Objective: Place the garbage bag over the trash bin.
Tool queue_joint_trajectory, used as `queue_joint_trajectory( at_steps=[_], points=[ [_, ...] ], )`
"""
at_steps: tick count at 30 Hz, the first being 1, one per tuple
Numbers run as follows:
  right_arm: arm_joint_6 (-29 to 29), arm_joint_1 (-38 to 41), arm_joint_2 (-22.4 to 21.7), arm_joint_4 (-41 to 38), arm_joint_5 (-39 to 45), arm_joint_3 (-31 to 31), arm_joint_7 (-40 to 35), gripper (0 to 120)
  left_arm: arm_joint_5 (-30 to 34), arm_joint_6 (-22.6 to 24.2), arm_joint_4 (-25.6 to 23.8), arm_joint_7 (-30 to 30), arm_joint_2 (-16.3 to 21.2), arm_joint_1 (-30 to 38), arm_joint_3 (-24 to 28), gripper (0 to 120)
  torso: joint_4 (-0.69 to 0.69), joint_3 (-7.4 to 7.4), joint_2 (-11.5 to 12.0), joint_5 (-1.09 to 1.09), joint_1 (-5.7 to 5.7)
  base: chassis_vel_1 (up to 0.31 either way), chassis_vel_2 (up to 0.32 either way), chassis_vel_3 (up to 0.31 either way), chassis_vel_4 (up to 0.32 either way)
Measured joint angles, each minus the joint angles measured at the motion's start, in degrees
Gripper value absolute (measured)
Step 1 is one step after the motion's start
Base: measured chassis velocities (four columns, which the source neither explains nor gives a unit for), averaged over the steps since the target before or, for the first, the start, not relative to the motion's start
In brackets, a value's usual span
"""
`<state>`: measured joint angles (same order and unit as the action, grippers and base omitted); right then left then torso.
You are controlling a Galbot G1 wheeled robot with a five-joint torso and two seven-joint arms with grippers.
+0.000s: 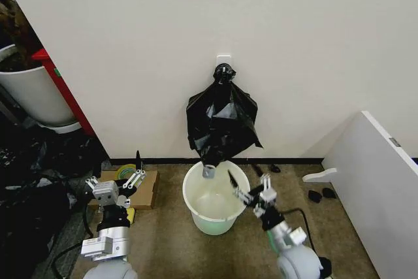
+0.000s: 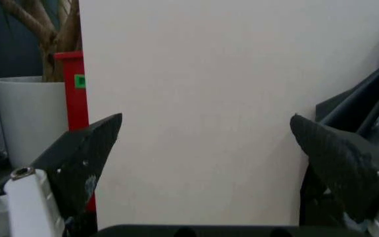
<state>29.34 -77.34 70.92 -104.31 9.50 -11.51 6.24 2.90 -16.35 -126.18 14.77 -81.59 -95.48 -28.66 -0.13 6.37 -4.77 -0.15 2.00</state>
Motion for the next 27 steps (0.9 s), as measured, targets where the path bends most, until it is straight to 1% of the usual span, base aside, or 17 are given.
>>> queue_joint_trajectory(
  at_steps=[3, 4, 7, 9, 11, 12, 14, 15, 16, 17, 19, 20, 21, 22, 23, 26, 27],
  points=[
    [0.5, 1.9, 0.4, 0.0, -6.4, 2.3, 0.1, 100, 0.0, 0.0, 0.1, 0.0, 0.3, 0.0, -0.4, 100, 0.00, 0.00, 0.0, 0.00, 0.00, 0.000, 0.000, 0.000, 0.000],
    [0.5, 1.9, 0.4, 0.0, -6.4, 2.3, 0.1, 100, 0.0, 0.0, 0.1, 0.0, 0.3, 0.0, -0.4, 100, 0.00, 0.00, 0.0, 0.00, 0.00, 0.000, 0.000, 0.000, 0.000],
    [-0.1, 4.3, 1.2, 1.1, -18.1, 3.0, -3.8, 97, 0.0, 0.0, 0.1, 0.2, 0.4, 0.0, -0.7, 100, 0.00, 0.00, 0.0, 0.01, 0.00, 0.000, 0.000, 0.000, 0.000],
    [-0.6, 4.6, 1.3, 1.2, -19.8, 3.0, -4.6, 97, 0.0, 0.0, 0.1, 0.2, 0.4, 0.0, -0.7, 100, 0.00, 0.00, 0.0, 0.01, 0.00, 0.000, 0.000, 0.000, 0.000],
    [-2.6, 5.7, 1.5, 1.6, -25.3, 3.2, -7.2, 90, 0.0, 0.1, 0.2, 0.2, 0.4, 0.0, -0.7, 100, 0.00, 0.00, 0.0, 0.01, 0.00, 0.000, 0.000, 0.000, 0.000],
    [-7.0, 7.8, 1.5, 1.9, -30.8, 4.5, -11.1, 87, -0.1, 0.1, 0.3, 0.2, 0.3, 0.0, -0.7, 100, -0.01, 0.00, 0.0, 0.00, 0.00, 0.000, 0.000, 0.000, 0.000],
    [-14.4, 10.8, 0.8, 2.2, -33.0, 8.8, -16.2, 88, -0.4, 0.2, 0.6, 0.3, 0.0, 0.1, -0.7, 100, 0.00, 0.00, 0.0, 0.00, 0.00, 0.000, 0.000, 0.000, 0.000],
    [-14.4, 10.8, 0.8, 2.2, -33.0, 8.8, -16.2, 88, -0.4, 0.2, 0.6, 0.3, 0.0, 0.1, -0.7, 100, 0.00, 0.00, 0.0, 0.00, 0.00, 0.000, 0.000, 0.000, 0.000],
    [-16.8, 11.9, 0.4, 2.7, -34.1, 10.8, -17.5, 88, -0.6, 0.2, 0.8, 0.3, -0.2, 0.1, -0.6, 100, 0.00, 0.00, 0.0, -0.01, 0.00, 0.000, 0.000, 0.000, 0.000],
    [-17.6, 12.6, 0.2, 3.1, -35.5, 11.8, -17.8, 88, -0.7, 0.2, 0.8, 0.3, -0.3, 0.1, -0.6, 100, 0.00, 0.00, 0.0, 0.00, 0.00, 0.000, 0.000, 0.000, 0.000],
    [-18.1, 13.4, 0.1, 4.0, -37.6, 12.8, -18.0, 90, -0.8, 0.2, 0.9, 0.3, -0.4, 0.1, -0.6, 100, 0.00, 0.00, 0.0, 0.00, 0.00, 0.000, 0.000, 0.000, 0.000],
    [-18.3, 14.5, 0.0, 5.3, -40.6, 14.0, -18.0, 92, -0.8, 0.2, 1.1, 0.4, -0.5, 0.2, -0.6, 100, 0.00, 0.00, 0.0, 0.00, 0.00, 0.000, 0.000, 0.000, 0.000],
    [-18.3, 14.5, 0.0, 5.3, -40.6, 14.0, -18.0, 92, -0.8, 0.2, 1.1, 0.4, -0.5, 0.2, -0.6, 100, 0.00, 0.00, 0.0, 0.00, 0.00, 0.000, 0.000, 0.000, 0.000],
    [-19.2, 15.9, 0.0, 7.2, -43.7, 15.3, -18.4, 93, -0.9, 0.3, 1.3, 0.5, -0.7, 0.3, -0.7, 100, 0.00, 0.01, 0.0, 0.01, 0.00, 0.000, 0.000, 0.000, 0.000],
    [-19.2, 15.9, 0.0, 7.2, -43.7, 15.3, -18.4, 93, -0.9, 0.3, 1.3, 0.5, -0.7, 0.3, -0.7, 100, 0.00, 0.01, 0.0, 0.01, 0.00, 0.000, 0.000, 0.000, 0.000],
    [-23.9, 17.4, 0.5, 8.7, -46.8, 15.3, -19.3, 93, -0.9, 0.3, 1.8, 0.8, -1.1, 0.4, -0.9, 100, 0.00, 0.00, 0.0, 0.00, 0.00, 0.000, 0.000, 0.000, 0.000],
    [-25.0, 17.6, 0.5, 8.7, -46.9, 15.2, -19.6, 90, -0.9, 0.3, 1.9, 0.9, -1.2, 0.5, -0.9, 100, 0.00, 0.00, 0.0, 0.00, 0.00, 0.000, 0.000, 0.000, 0.000]
  ],
)
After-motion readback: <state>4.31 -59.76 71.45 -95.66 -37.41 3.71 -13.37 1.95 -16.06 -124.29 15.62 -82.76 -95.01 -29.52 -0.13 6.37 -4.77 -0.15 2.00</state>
